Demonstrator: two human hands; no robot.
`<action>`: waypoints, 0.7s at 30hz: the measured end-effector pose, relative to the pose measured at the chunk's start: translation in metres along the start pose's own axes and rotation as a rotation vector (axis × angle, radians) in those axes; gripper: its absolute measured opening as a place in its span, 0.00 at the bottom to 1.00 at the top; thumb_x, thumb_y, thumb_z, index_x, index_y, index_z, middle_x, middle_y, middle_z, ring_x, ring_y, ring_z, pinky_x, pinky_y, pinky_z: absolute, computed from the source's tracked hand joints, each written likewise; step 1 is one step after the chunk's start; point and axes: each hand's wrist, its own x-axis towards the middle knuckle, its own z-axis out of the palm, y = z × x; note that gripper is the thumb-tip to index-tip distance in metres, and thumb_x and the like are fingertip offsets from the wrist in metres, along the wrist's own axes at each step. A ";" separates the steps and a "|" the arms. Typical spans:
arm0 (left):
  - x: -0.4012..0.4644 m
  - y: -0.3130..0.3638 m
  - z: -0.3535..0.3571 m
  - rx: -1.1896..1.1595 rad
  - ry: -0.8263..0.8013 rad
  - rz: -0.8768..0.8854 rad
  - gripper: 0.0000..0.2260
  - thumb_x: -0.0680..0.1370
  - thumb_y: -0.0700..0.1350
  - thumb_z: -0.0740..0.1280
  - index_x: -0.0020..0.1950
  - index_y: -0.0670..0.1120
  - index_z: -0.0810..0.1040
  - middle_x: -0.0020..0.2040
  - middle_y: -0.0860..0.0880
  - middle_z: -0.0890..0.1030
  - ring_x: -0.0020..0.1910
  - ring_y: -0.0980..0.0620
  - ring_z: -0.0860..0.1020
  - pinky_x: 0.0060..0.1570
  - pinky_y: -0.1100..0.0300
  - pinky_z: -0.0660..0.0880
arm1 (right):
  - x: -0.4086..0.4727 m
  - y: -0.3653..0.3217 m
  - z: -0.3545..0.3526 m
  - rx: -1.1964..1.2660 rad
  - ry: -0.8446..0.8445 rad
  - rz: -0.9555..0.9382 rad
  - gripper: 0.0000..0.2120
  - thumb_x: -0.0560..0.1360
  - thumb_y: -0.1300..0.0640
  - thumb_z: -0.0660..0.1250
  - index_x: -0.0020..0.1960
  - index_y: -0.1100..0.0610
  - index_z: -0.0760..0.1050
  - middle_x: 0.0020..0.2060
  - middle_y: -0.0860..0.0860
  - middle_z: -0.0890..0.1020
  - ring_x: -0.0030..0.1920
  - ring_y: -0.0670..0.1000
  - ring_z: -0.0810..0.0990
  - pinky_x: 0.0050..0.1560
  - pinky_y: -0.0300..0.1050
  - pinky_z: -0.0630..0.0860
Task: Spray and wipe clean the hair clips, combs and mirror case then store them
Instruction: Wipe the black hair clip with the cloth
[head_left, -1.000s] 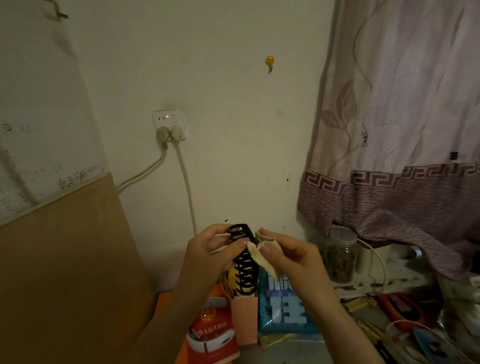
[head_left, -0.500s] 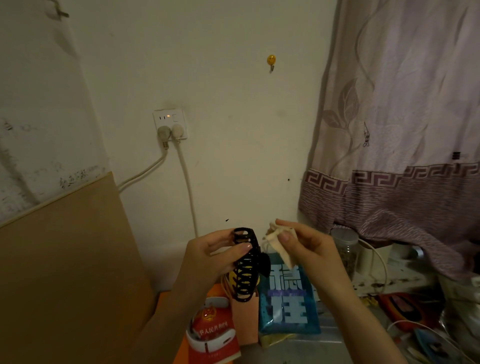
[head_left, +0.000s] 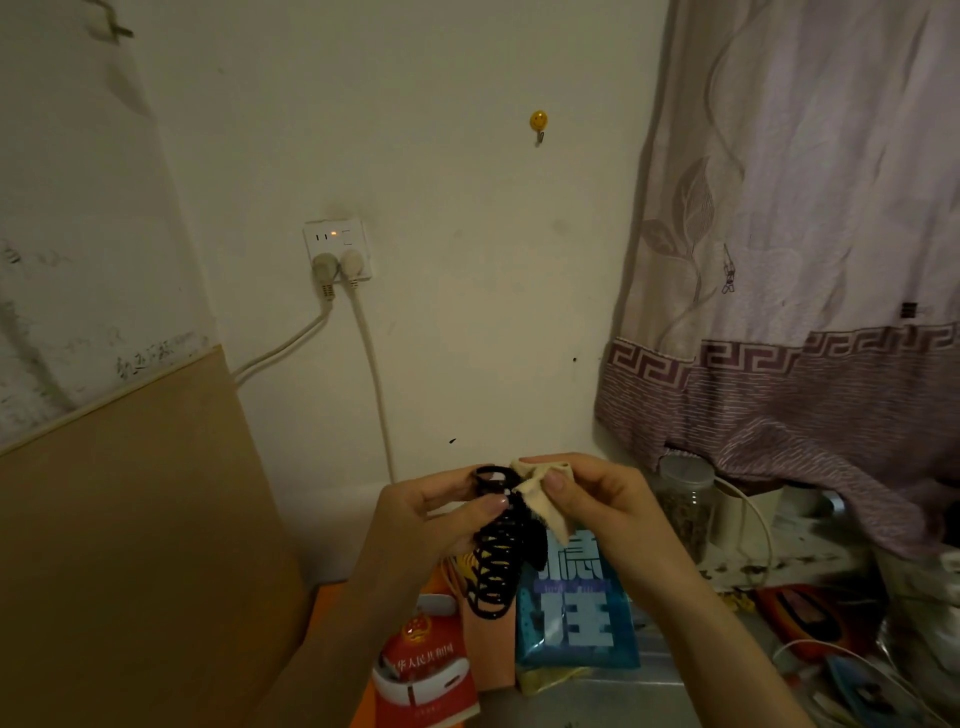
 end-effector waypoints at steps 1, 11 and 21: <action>0.001 0.001 -0.001 -0.032 0.021 -0.015 0.10 0.63 0.44 0.73 0.43 0.51 0.87 0.44 0.45 0.86 0.42 0.48 0.85 0.37 0.62 0.80 | -0.002 0.000 -0.002 -0.002 -0.001 0.009 0.14 0.73 0.58 0.63 0.53 0.64 0.80 0.39 0.52 0.85 0.37 0.44 0.82 0.36 0.33 0.75; 0.004 0.005 0.004 -0.036 0.095 -0.016 0.12 0.60 0.48 0.75 0.43 0.50 0.86 0.43 0.46 0.86 0.42 0.48 0.85 0.35 0.62 0.79 | -0.010 -0.003 -0.001 0.051 0.253 -0.044 0.13 0.70 0.54 0.65 0.51 0.56 0.82 0.41 0.54 0.86 0.40 0.49 0.84 0.40 0.37 0.79; 0.003 0.008 0.009 -0.032 0.128 0.016 0.15 0.58 0.49 0.75 0.44 0.49 0.86 0.43 0.46 0.86 0.40 0.49 0.85 0.34 0.62 0.79 | -0.014 -0.005 0.006 0.030 0.319 -0.099 0.11 0.69 0.54 0.67 0.49 0.54 0.83 0.43 0.52 0.86 0.44 0.48 0.84 0.41 0.36 0.79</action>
